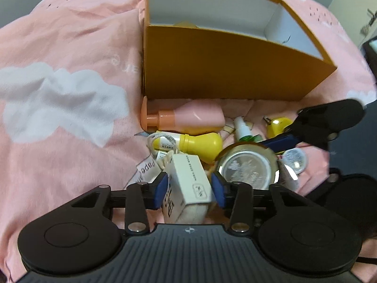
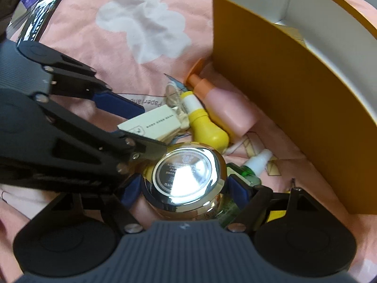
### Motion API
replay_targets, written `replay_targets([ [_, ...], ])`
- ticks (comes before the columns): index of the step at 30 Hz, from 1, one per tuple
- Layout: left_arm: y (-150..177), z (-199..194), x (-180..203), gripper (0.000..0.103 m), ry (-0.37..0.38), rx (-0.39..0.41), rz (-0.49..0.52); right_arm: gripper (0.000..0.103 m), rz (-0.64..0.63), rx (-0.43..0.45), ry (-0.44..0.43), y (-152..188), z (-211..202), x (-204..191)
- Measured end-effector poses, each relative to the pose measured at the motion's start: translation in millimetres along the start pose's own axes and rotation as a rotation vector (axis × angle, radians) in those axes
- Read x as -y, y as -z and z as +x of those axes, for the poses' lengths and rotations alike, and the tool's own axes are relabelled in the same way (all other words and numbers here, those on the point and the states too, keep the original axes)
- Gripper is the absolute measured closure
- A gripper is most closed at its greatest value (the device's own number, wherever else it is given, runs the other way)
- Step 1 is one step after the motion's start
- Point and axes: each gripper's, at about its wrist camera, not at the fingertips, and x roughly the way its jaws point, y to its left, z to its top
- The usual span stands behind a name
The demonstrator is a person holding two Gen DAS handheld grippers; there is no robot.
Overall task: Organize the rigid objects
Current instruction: 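Grasp the gold compact with the right gripper while the left holds the white box, then carry the white box and gold compact over the orange box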
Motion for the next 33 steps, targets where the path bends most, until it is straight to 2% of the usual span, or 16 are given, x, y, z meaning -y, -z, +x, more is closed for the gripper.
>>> replay_targets([
  [2,-1.1,0.5,2.2,0.063,-0.017,-0.001,0.025,0.026,-0.010,0.001,0.014,0.9,-0.9,0.2],
  [5,-0.5,-0.8,3.5,0.067,-0.050,-0.005,0.063,0.026,-0.010,0.011,0.026,1.8,-2.5,-0.2],
  [8,0.3,4.2,6.0,0.070,-0.092,-0.020,0.101,0.026,0.008,0.026,0.014,3.1,-0.7,2.8],
  [11,2.9,3.8,4.5,0.072,-0.082,0.001,0.085,0.026,0.025,0.036,0.008,1.9,2.2,6.6],
  [15,7.4,-11.5,-5.5,0.072,-0.017,0.041,0.020,0.026,0.042,0.054,0.015,5.6,-3.9,6.6],
  [21,9.0,-50.6,-8.2,0.072,0.108,0.142,-0.043,0.026,0.188,0.134,0.032,20.0,-31.7,21.7],
  [26,-2.3,-85.0,-3.7,0.072,0.160,0.255,-0.044,0.026,0.277,0.235,0.057,28.6,-63.5,29.2],
  [33,-27.7,-120.8,11.9,0.072,0.217,0.395,-0.007,0.026,0.297,0.359,0.107,27.1,-110.3,34.0],
])
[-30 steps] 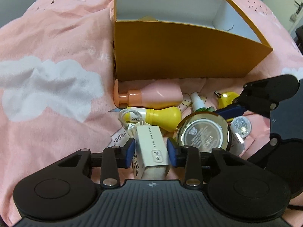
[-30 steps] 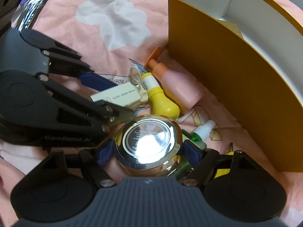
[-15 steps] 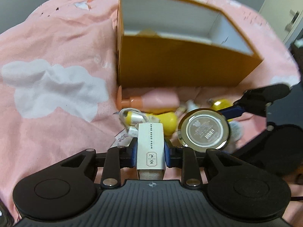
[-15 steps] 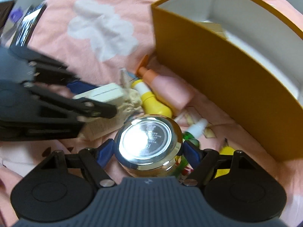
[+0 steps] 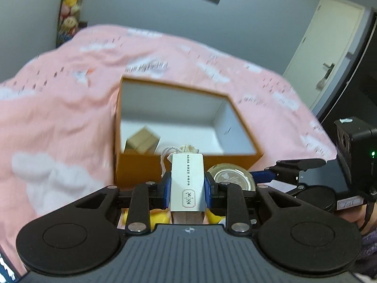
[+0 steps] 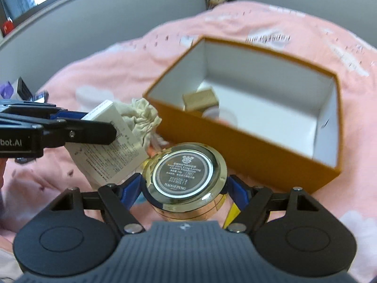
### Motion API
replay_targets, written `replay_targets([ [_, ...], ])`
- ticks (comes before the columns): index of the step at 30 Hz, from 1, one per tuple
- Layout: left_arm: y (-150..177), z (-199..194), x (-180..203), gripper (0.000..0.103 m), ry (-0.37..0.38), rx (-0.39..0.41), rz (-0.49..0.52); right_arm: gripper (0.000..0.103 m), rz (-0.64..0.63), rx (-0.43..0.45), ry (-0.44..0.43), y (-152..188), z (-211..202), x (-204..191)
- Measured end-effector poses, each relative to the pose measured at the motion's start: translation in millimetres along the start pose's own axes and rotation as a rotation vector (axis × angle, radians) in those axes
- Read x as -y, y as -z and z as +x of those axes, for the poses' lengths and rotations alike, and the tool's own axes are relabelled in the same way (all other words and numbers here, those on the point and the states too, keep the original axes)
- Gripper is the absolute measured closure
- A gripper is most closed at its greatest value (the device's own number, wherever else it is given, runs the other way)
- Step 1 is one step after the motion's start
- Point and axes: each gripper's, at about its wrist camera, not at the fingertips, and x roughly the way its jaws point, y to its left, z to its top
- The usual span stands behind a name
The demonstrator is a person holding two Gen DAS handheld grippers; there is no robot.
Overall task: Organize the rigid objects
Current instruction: 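Carry the white box and gold compact over the orange box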
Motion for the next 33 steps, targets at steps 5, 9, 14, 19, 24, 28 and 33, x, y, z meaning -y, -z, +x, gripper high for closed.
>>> replay_targets([
  [5,-24.4,-0.5,9.1,0.072,0.039,0.066,0.017,0.026,0.001,0.079,0.016,-18.4,-23.0,4.5],
  [9,-44.8,10.0,6.8,0.072,0.065,0.101,0.007,0.026,0.007,0.121,0.045,-34.4,-33.7,13.4],
  [14,-65.8,31.3,-12.1,0.072,0.094,0.104,-0.040,0.026,0.046,0.131,0.061,-54.1,-36.2,36.7],
  [19,-76.6,65.5,-39.0,0.072,0.075,0.064,-0.136,0.026,0.112,0.083,0.085,-69.9,-14.5,63.8],
  [24,-74.5,110.0,-47.1,0.072,0.085,0.004,-0.194,0.026,0.163,0.020,0.104,-75.1,18.3,86.9],
  [28,-79.0,140.8,-53.1,0.072,0.109,-0.018,-0.233,0.026,0.175,-0.024,0.112,-78.0,42.4,98.0],
  [33,-86.0,183.2,-61.5,0.073,0.072,-0.051,-0.265,0.026,0.171,-0.064,0.110,-81.7,66.4,107.3],
])
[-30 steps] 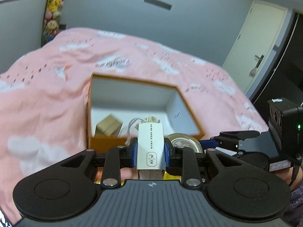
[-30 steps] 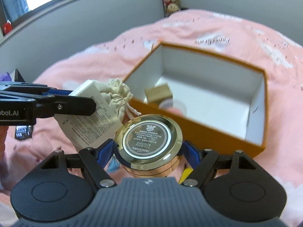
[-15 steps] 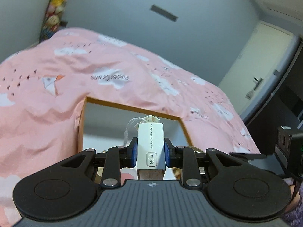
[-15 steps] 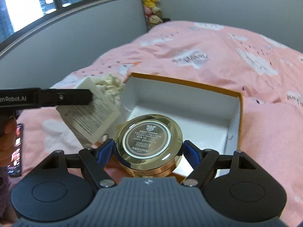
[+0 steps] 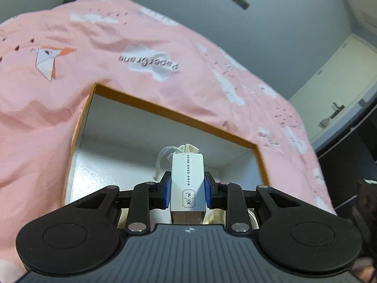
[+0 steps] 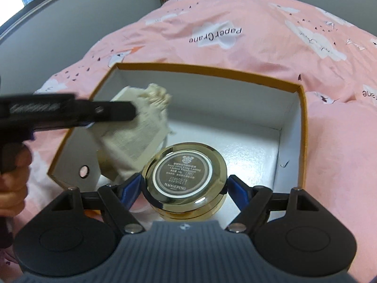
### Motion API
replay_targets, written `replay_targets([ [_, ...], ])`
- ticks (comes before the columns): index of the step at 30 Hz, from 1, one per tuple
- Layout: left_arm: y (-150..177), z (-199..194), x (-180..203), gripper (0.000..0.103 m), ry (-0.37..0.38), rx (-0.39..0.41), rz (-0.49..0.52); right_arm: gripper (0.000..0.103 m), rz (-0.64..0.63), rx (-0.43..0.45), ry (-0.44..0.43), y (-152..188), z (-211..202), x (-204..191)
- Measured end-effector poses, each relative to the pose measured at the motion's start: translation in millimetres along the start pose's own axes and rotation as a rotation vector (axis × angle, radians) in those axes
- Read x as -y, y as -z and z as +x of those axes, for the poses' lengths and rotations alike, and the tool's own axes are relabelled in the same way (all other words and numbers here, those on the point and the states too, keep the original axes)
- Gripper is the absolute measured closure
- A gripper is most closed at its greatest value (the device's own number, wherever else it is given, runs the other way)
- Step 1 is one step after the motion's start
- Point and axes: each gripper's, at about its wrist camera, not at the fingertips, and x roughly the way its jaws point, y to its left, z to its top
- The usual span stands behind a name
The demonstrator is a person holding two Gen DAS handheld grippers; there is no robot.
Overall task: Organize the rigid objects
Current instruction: 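Carry the white box and gold compact over the orange box, then open the left gripper to drop the white box while the right lowers the compact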
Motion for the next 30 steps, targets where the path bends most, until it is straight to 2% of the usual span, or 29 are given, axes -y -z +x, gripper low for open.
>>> replay_targets([
  [4,-2.6,26.2,-4.4,0.073,-0.068,-0.017,-0.001,0.026,-0.001,-0.020,0.000,-2.2,13.8,4.1],
  [7,-0.8,35.8,-5.8,0.072,-0.166,-0.031,0.013,0.026,0.000,-0.044,0.014,-4.3,24.5,7.2],
  [9,-0.1,37.4,-8.5,0.072,-0.196,-0.031,0.021,0.026,0.002,-0.056,0.022,-5.5,30.2,8.7],
  [15,-0.5,41.0,-14.2,0.072,-0.176,-0.019,0.019,0.026,-0.010,-0.076,0.037,-10.4,43.0,4.6],
  [17,-1.7,46.0,-14.1,0.072,-0.195,-0.039,0.031,0.026,-0.017,-0.075,0.042,-12.6,46.2,1.3],
  [20,0.8,52.1,-9.5,0.070,-0.268,-0.070,0.082,0.026,-0.022,-0.074,0.045,-15.5,47.7,-2.1],
  [23,2.7,49.2,-0.6,0.067,-0.326,-0.040,0.144,0.026,-0.027,-0.074,0.043,-17.2,47.2,-4.4],
  [27,6.6,47.6,17.3,0.064,-0.438,-0.023,0.300,0.026,-0.031,-0.079,0.044,-16.3,47.5,-4.7],
  [30,11.9,52.6,25.0,0.064,-0.507,-0.063,0.412,0.026,-0.027,-0.080,0.042,-14.5,47.0,-3.8],
])
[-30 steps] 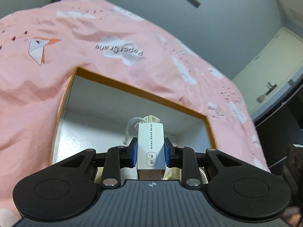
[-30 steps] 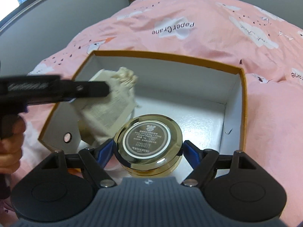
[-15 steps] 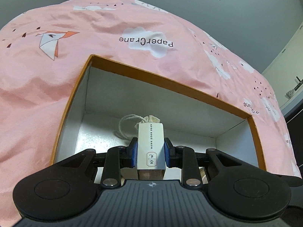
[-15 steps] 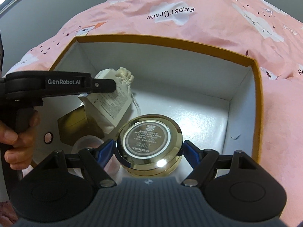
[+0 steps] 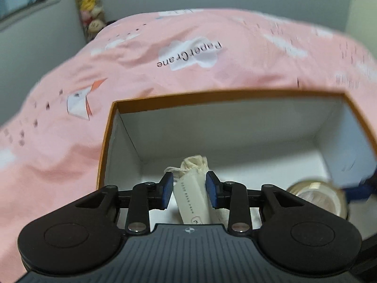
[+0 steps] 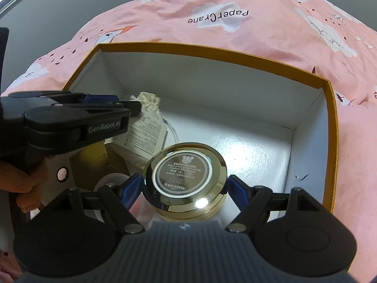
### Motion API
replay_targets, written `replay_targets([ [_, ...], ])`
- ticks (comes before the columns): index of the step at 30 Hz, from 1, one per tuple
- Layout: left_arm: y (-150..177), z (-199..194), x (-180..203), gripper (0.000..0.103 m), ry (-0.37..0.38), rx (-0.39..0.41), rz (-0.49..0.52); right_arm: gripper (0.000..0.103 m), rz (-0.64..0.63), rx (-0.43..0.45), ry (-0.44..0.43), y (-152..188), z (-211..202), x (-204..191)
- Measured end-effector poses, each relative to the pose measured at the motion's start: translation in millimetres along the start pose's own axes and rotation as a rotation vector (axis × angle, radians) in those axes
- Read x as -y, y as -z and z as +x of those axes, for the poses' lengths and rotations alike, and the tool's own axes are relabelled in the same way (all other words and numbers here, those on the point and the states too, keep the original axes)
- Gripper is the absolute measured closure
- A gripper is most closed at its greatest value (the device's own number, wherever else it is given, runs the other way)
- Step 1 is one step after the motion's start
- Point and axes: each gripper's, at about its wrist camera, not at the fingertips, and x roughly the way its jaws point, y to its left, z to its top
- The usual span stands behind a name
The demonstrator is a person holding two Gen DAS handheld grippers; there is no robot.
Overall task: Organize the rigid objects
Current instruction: 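Open the left gripper to drop the white box while the right lowers the compact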
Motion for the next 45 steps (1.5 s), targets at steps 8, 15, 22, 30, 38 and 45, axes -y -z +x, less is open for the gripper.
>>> replay_targets([
  [8,4.8,3.2,6.0,0.066,0.000,-0.108,0.103,0.026,0.001,-0.005,-0.007,1.5,2.3,1.1],
  [15,9.9,-10.6,-11.0,0.066,0.097,-0.044,-0.040,0.026,0.000,-0.016,-0.011,0.3,9.2,-2.3],
  [22,11.9,-45.5,-48.0,0.054,0.217,0.123,-0.291,0.025,0.001,-0.019,0.003,-12.8,16.6,-9.3],
  [30,6.9,-57.7,-65.6,0.051,0.176,0.174,-0.324,0.025,-0.013,-0.082,0.024,-28.3,39.8,-19.6],
  [38,20.3,-59.3,-68.1,0.051,0.171,0.161,-0.342,0.025,-0.003,-0.115,0.009,-36.2,57.6,-31.1],
  [45,22.6,-60.4,-66.2,0.051,0.172,0.149,-0.331,0.025,-0.033,-0.132,-0.016,-36.6,61.9,-43.3],
])
